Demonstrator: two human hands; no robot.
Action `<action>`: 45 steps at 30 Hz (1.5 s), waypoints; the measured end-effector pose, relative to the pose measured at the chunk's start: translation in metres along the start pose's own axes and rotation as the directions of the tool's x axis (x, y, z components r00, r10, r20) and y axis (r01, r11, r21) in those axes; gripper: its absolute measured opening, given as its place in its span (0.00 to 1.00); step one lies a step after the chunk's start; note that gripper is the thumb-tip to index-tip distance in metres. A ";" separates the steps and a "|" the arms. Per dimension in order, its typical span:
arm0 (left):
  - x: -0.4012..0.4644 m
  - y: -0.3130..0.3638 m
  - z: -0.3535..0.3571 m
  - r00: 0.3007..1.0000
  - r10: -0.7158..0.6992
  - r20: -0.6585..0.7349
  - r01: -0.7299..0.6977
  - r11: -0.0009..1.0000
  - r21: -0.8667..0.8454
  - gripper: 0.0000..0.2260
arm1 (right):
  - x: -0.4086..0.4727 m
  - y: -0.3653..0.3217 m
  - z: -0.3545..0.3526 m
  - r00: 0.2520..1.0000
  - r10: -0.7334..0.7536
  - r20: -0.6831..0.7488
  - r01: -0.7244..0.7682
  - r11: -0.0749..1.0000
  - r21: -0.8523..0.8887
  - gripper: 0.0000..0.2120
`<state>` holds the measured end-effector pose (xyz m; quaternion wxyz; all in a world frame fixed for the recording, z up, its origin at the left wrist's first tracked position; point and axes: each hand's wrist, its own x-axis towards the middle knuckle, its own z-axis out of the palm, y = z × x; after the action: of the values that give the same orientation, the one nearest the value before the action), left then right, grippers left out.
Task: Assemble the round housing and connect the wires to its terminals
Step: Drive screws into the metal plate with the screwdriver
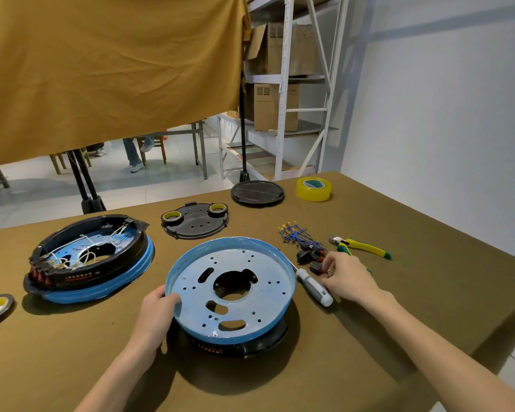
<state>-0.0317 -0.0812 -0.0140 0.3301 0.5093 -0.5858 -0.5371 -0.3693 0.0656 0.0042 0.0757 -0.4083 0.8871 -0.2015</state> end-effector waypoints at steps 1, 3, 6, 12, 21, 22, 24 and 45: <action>0.001 0.000 0.001 1.000 0.000 -0.007 0.000 1.000 -0.004 0.12 | 0.000 0.001 0.000 1.000 0.007 0.006 -0.007 1.000 -0.003 0.06; 0.002 -0.001 0.003 1.000 0.002 -0.018 -0.002 1.000 0.002 0.11 | 0.000 0.004 0.003 0.999 0.026 0.030 -0.026 1.000 -0.011 0.06; 0.002 -0.003 0.006 0.999 0.016 -0.049 -0.017 1.000 -0.022 0.12 | -0.001 0.006 0.000 0.998 0.059 -0.035 -0.058 0.998 0.035 0.04; -0.002 0.025 0.009 0.961 0.243 -0.130 -0.256 0.961 -0.103 0.13 | -0.018 -0.043 -0.013 0.994 -0.075 -0.075 0.103 0.834 0.543 0.15; -0.022 0.079 0.007 0.326 0.936 0.132 -0.866 0.240 0.438 0.29 | -0.026 -0.115 -0.033 0.832 -0.327 0.448 -0.429 0.133 0.893 0.28; -0.022 0.077 0.009 0.269 0.930 0.253 -0.870 0.122 0.478 0.30 | -0.024 -0.112 -0.036 0.814 -0.371 0.447 -0.492 -0.032 0.870 0.31; -0.023 0.066 0.017 0.217 0.881 0.421 -0.870 -0.021 0.492 0.31 | -0.021 -0.104 -0.036 0.804 -0.364 0.471 -0.544 -0.129 0.829 0.38; -0.030 0.020 0.032 0.408 0.721 0.560 -0.885 0.162 0.436 0.15 | -0.033 -0.054 -0.001 0.990 -0.087 0.113 0.020 0.869 0.495 0.25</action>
<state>-0.0582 -0.0452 0.0032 0.2821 0.1334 -0.9474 -0.0704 -0.3107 0.0588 0.0265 0.2298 -0.4125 0.7878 -0.3955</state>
